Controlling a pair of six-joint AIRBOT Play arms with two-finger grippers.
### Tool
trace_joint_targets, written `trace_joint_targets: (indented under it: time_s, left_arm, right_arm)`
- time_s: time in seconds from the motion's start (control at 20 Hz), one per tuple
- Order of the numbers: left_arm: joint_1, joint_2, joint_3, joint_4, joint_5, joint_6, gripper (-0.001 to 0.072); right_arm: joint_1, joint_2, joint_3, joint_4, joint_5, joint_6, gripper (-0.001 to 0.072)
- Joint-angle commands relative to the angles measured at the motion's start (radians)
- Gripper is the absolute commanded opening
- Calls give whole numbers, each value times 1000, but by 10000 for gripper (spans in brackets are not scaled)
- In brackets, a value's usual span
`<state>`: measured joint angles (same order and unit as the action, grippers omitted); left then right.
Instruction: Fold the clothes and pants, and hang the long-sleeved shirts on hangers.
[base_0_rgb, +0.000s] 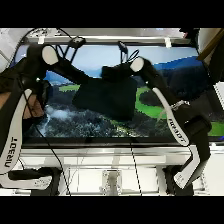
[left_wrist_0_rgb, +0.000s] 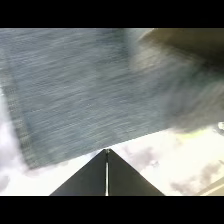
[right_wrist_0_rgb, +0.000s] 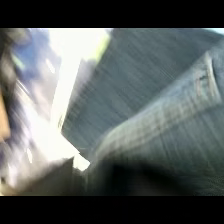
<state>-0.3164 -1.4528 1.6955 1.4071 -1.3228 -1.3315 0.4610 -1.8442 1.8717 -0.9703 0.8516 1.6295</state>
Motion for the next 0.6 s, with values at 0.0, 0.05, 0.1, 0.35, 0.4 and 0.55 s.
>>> trace_joint_targets:
  time_s: [0.0,0.05,0.1,0.35,0.4,0.55]
  left_arm:
    - [40,23,0,26,-35,0,15]
    - [44,23,0,26,-37,0,16]
    - [45,23,0,26,-38,0,15]
    - [44,23,0,25,-41,0,16]
    - [44,23,0,25,-41,0,15]
    - [44,23,0,25,-41,-10,15]
  right_arm:
    - [63,-26,26,47,-133,-1,597]
    - [50,-24,58,16,-58,-26,597]
    - [24,-21,98,-57,40,-32,596]
    - [-221,-2,166,-371,613,-55,583]
    - [-273,-2,131,-370,685,-82,584]
    - [-404,-2,-66,-211,634,-87,643]
